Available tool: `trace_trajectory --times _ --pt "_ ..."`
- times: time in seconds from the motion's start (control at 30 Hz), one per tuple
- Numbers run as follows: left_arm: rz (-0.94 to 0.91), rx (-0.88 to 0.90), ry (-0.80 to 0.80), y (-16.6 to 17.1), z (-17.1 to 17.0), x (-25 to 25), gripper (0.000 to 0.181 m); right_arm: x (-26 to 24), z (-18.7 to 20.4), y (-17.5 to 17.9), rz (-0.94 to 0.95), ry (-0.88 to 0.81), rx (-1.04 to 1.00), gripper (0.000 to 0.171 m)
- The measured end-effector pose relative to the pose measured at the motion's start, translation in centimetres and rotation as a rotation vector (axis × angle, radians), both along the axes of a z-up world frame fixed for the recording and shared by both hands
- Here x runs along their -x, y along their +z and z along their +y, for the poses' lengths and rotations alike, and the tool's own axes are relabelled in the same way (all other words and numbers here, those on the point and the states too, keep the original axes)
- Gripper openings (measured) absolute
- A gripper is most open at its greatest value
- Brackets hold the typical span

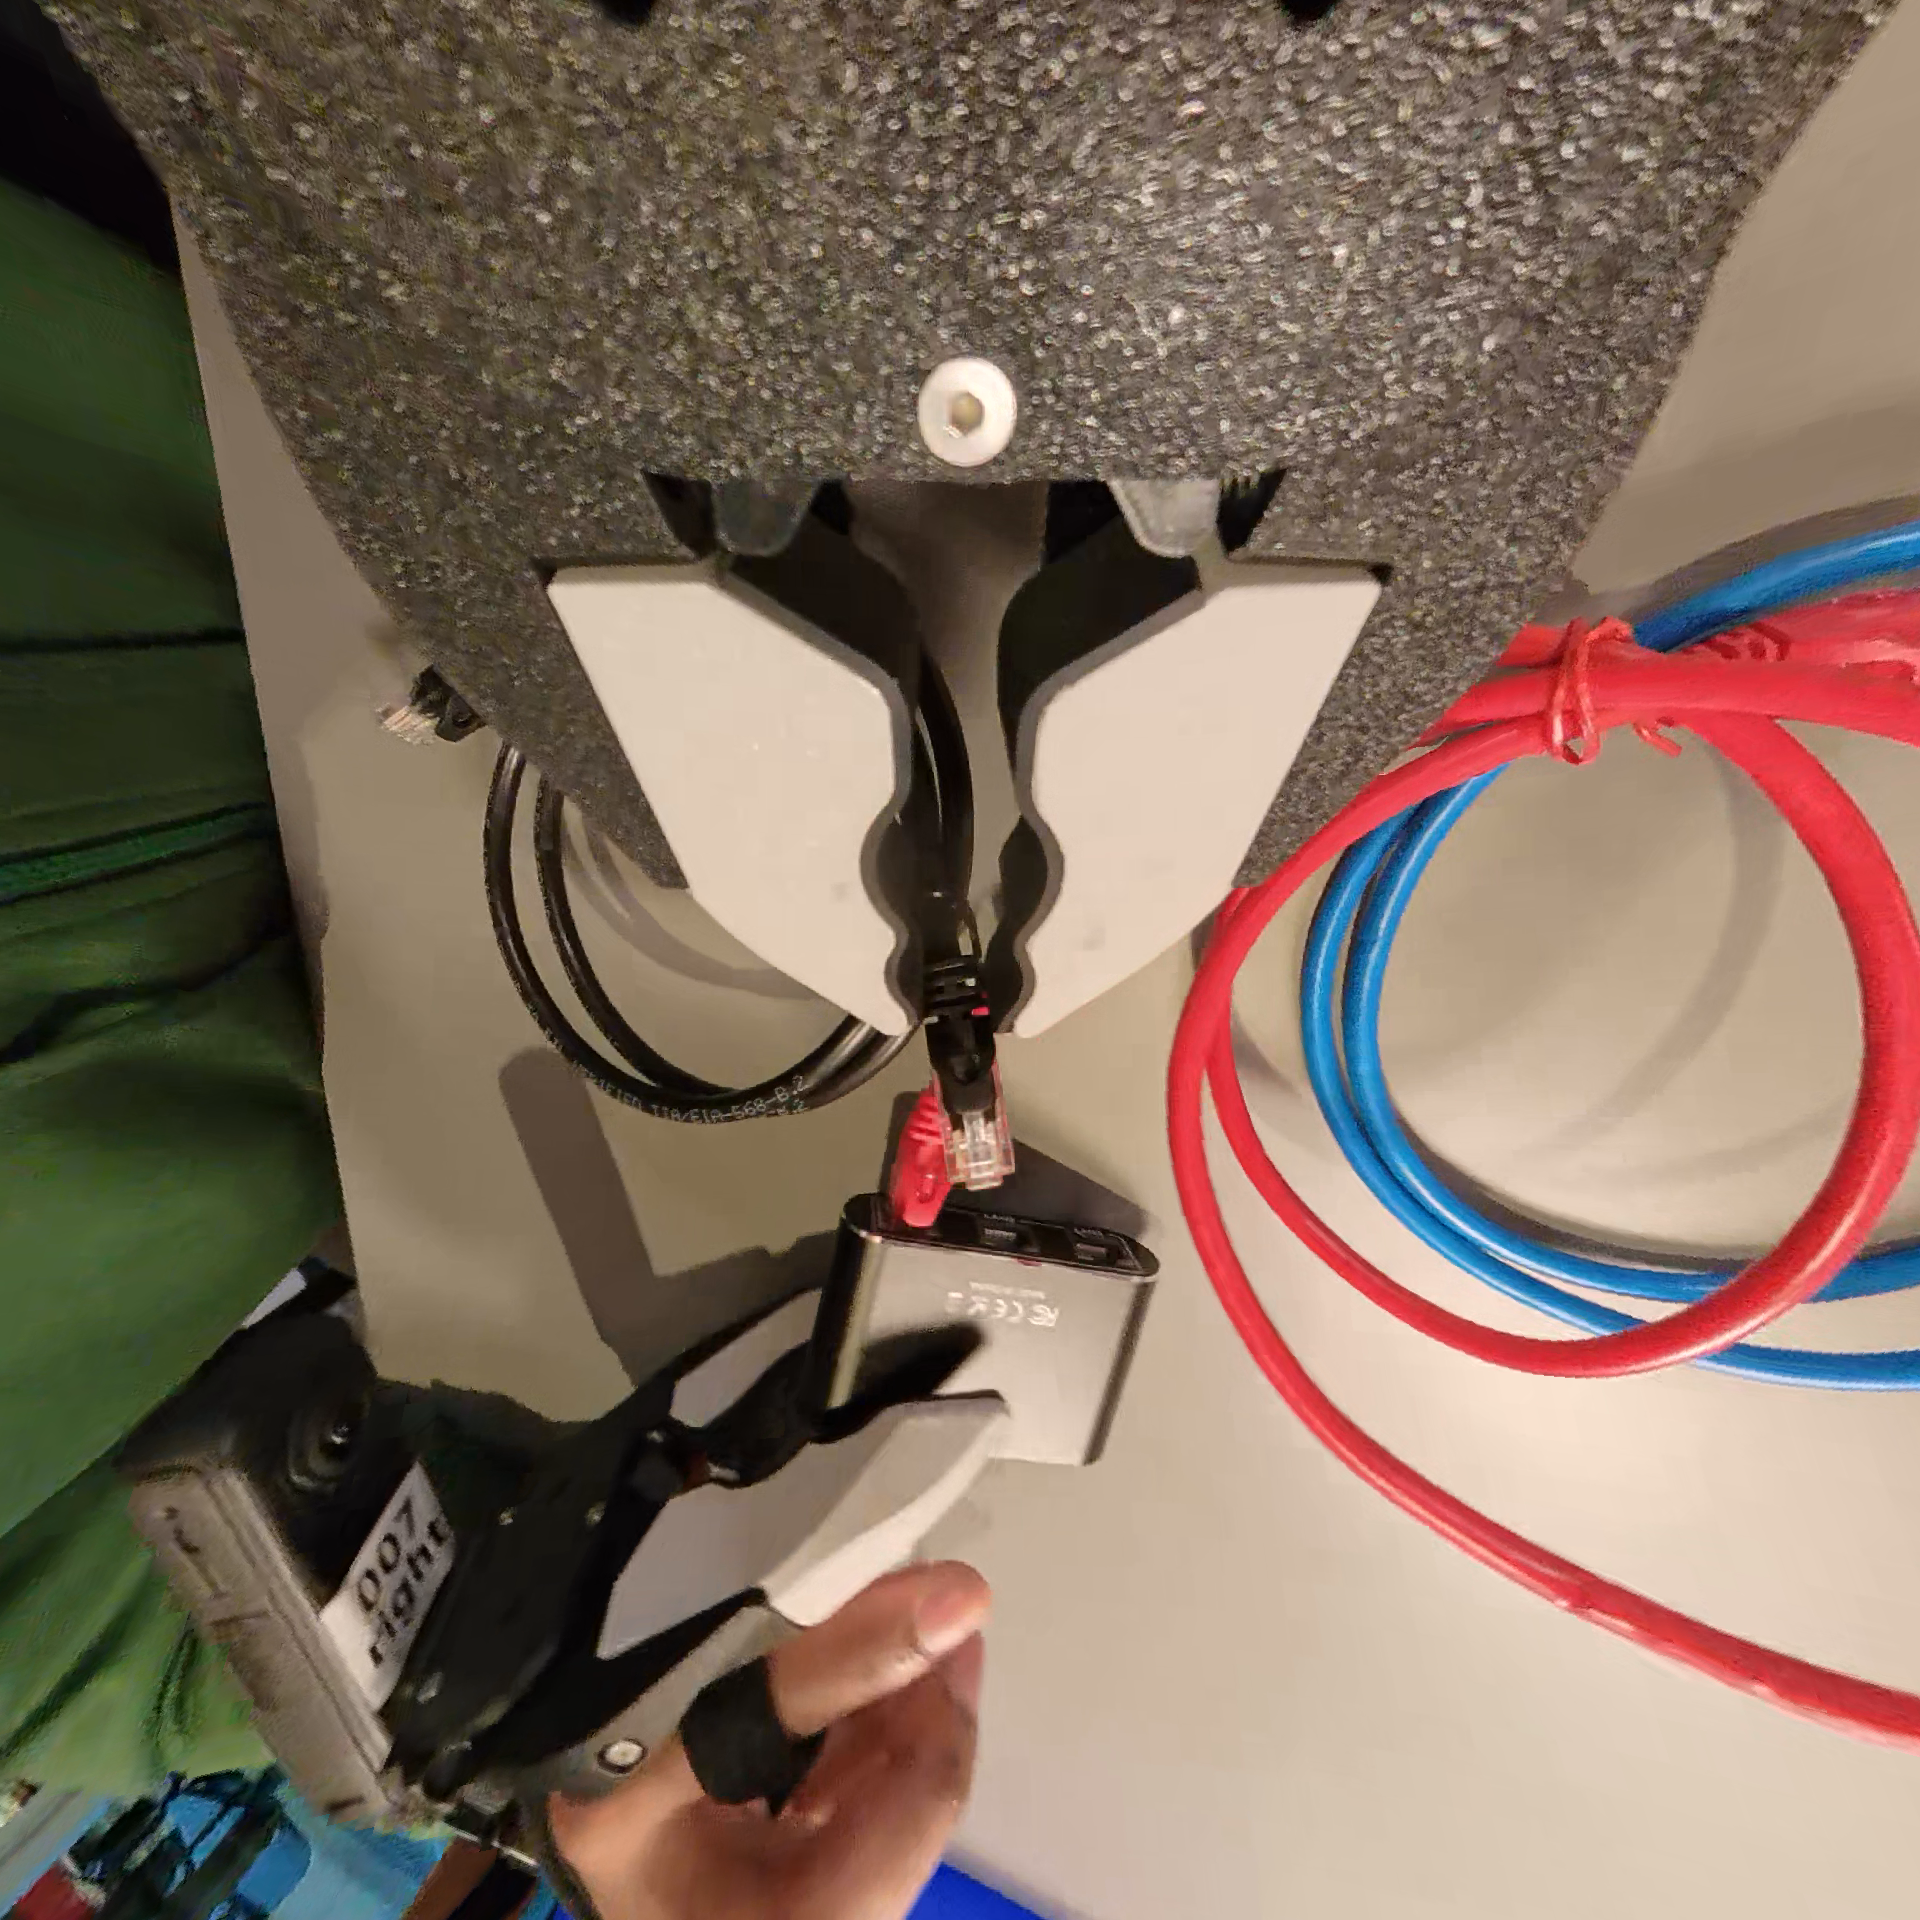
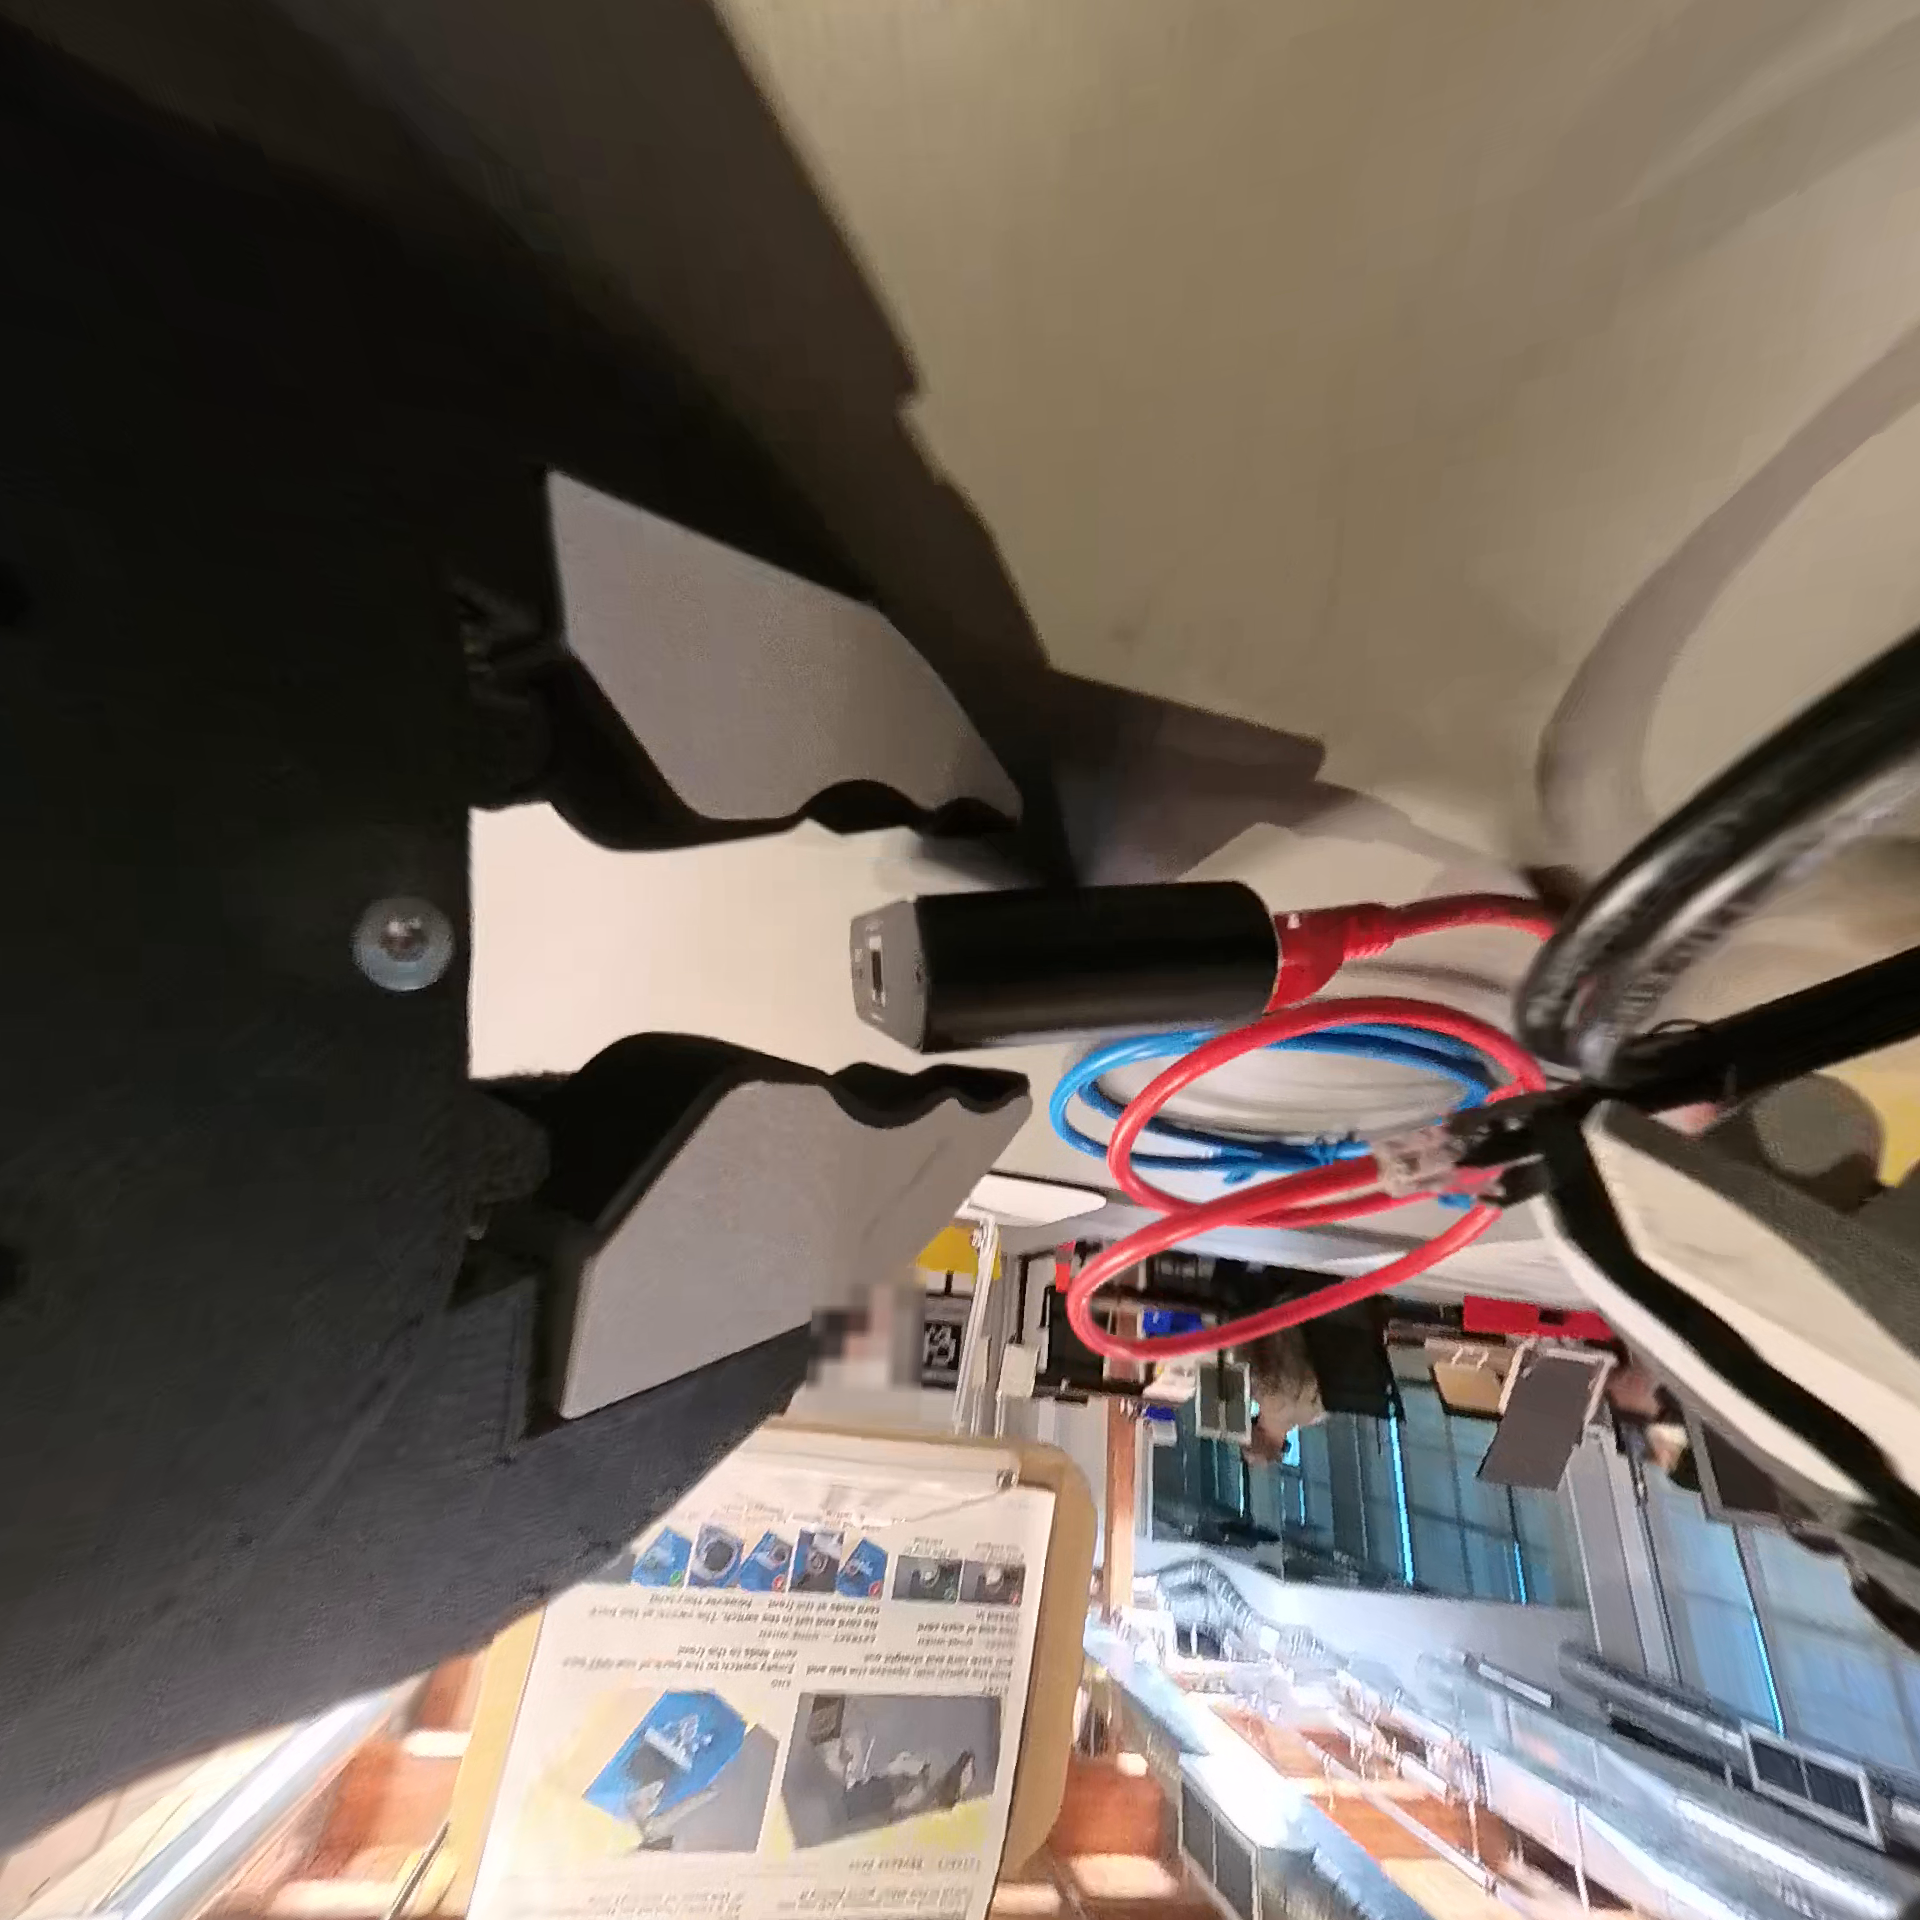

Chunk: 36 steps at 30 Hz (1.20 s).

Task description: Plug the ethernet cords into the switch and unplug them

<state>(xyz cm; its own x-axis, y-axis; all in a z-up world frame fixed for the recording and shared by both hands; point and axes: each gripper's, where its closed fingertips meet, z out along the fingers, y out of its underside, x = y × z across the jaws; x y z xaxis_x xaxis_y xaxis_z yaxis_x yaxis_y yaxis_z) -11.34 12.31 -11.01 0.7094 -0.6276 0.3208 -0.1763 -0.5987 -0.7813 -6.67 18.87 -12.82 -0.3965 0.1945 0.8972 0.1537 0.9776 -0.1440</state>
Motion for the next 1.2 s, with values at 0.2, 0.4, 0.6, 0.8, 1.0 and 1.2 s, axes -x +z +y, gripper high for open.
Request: trace_trajectory --times 0.2,0.4,0.6,0.8,1.0,1.2 --pt "-0.004 -0.004 0.033 -0.6 0.6 0.2 0.012 -1.5 -1.2 -0.2 -0.123 0.025 0.160 0.049" --pt "-0.043 -0.042 0.058 0.1 1.1 0.4 0.012 -2.8 -2.0 -0.2 -0.213 0.033 0.288 0.059" --pt "-0.015 -0.071 0.047 0.0 1.2 0.1 0.012 -4.8 -2.6 0.0 -0.341 0.055 0.525 0.049" --pt "0.038 -0.137 0.001 0.5 1.0 -1.1 0.012 -7.0 -3.1 1.7 -0.444 0.078 0.748 0.029" --pt "0.082 -0.233 -0.074 1.2 0.6 -3.2 0.012 -3.3 -2.3 5.3 -0.174 0.002 0.867 0.023" --pt "0.158 -0.287 -0.131 1.0 0.2 -4.5 0.012 -1.0 -4.7 4.1 -0.201 -0.050 0.946 0.032"
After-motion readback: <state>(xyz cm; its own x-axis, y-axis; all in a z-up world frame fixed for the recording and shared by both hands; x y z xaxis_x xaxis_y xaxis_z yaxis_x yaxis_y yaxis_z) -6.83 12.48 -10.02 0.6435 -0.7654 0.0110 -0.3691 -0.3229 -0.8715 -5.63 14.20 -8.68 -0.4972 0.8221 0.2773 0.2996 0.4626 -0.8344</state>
